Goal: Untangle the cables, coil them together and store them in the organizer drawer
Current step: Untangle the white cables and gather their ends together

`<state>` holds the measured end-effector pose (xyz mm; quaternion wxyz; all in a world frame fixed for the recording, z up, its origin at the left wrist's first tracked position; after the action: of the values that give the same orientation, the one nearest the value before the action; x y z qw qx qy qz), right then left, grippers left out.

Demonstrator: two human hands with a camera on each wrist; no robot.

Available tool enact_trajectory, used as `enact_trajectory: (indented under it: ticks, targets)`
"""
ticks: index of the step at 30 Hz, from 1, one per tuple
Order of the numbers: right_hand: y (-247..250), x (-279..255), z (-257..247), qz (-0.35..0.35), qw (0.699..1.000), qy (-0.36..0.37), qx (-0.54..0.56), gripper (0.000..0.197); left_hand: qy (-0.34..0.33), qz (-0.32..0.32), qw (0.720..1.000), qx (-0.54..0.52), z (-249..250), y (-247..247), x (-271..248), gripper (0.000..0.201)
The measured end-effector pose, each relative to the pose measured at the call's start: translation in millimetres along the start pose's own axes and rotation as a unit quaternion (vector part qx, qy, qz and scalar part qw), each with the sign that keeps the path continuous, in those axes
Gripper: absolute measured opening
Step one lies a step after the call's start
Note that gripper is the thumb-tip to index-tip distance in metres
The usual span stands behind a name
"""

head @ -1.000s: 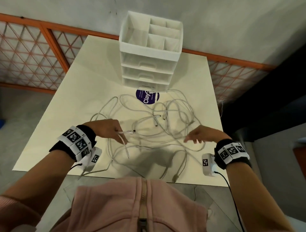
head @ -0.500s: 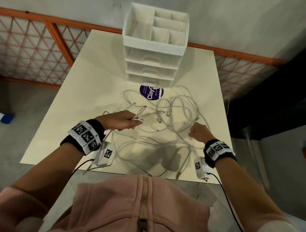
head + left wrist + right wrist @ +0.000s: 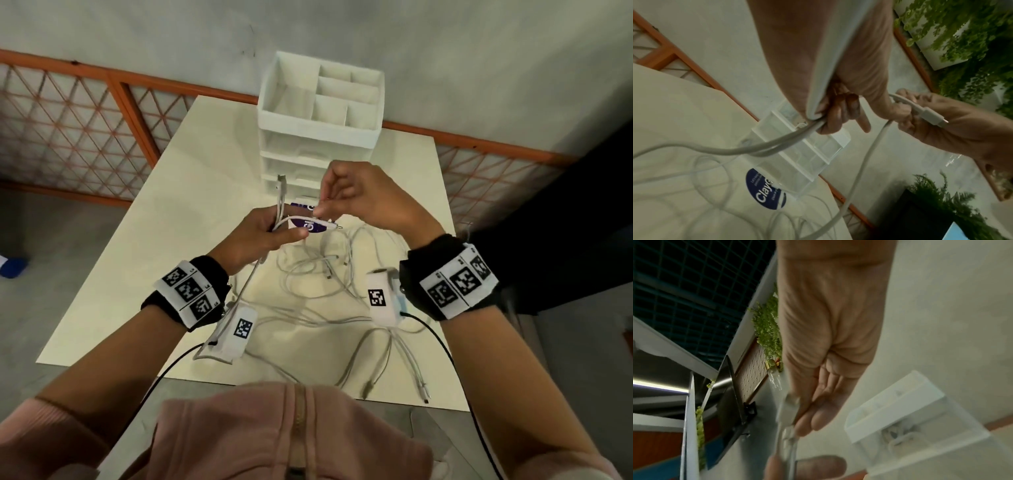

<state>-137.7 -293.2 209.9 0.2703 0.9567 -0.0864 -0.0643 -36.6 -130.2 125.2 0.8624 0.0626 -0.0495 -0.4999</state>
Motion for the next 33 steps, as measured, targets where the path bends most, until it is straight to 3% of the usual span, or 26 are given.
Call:
enact_trajectory:
  ticks: [2, 5, 8, 11, 13, 15, 17, 20, 24, 26, 29, 33]
  targets:
    - [-9, 8, -5, 0.009, 0.999, 0.015, 0.042, 0.021, -0.004, -0.001, 1.0, -0.006, 5, -4, -1, 0.011]
    - [-15, 18, 5, 0.026, 0.994, 0.008, 0.102, 0.012, -0.006, 0.012, 1.0, -0.018, 4, -4, -2, 0.029]
    - [-28, 27, 22, 0.045, 0.992, -0.046, 0.108, 0.039, 0.017, 0.047, 0.996, -0.073, 1, 4, -1, 0.034]
    - [-57, 28, 40, -0.106, 0.98, -0.118, 0.117, 0.065, 0.011, 0.083, 0.991, -0.107, 5, 13, 2, 0.037]
    - [-80, 25, 53, -0.221, 0.965, -0.114, 0.083, 0.058, 0.0, 0.093, 0.986, -0.138, 7, 21, 3, 0.037]
    - [-89, 25, 66, -0.263, 0.959, -0.101, 0.021, 0.039, -0.006, 0.105, 0.981, -0.165, 7, 31, 2, 0.037]
    - [-80, 26, 80, -0.256, 0.96, -0.103, -0.052, 0.028, -0.02, 0.148, 0.977, -0.154, 5, 45, -2, 0.038]
    - [-46, 25, 104, -0.204, 0.959, -0.121, -0.152, 0.028, -0.044, 0.227, 0.965, -0.127, -1, 67, -9, 0.038]
    - [0, 22, 121, -0.077, 0.957, -0.14, -0.243, 0.026, -0.06, 0.32, 0.944, -0.055, -13, 84, -17, 0.038]
    - [12, 21, 109, -0.021, 0.965, -0.12, -0.234, 0.028, -0.063, 0.339, 0.939, -0.012, -15, 86, -20, 0.033]
    - [6, 21, 70, -0.036, 0.979, -0.072, -0.185, 0.027, -0.061, 0.291, 0.953, 0.063, -8, 69, -16, 0.018]
    - [-25, 29, 20, -0.092, 0.985, -0.004, -0.146, 0.026, -0.025, 0.153, 0.986, 0.057, 0, 23, -1, 0.018]
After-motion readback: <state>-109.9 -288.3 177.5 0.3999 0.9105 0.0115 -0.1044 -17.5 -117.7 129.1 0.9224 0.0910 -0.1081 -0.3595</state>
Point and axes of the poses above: each hand's wrist, its own x-axis towards the middle knuckle, its own y-axis out of the back of the hand, z = x × y, the point moved 1 cm from there along x, towards the middle knuckle, and after that the axes turned 3 degrees about -y, right-handed, at the moved point
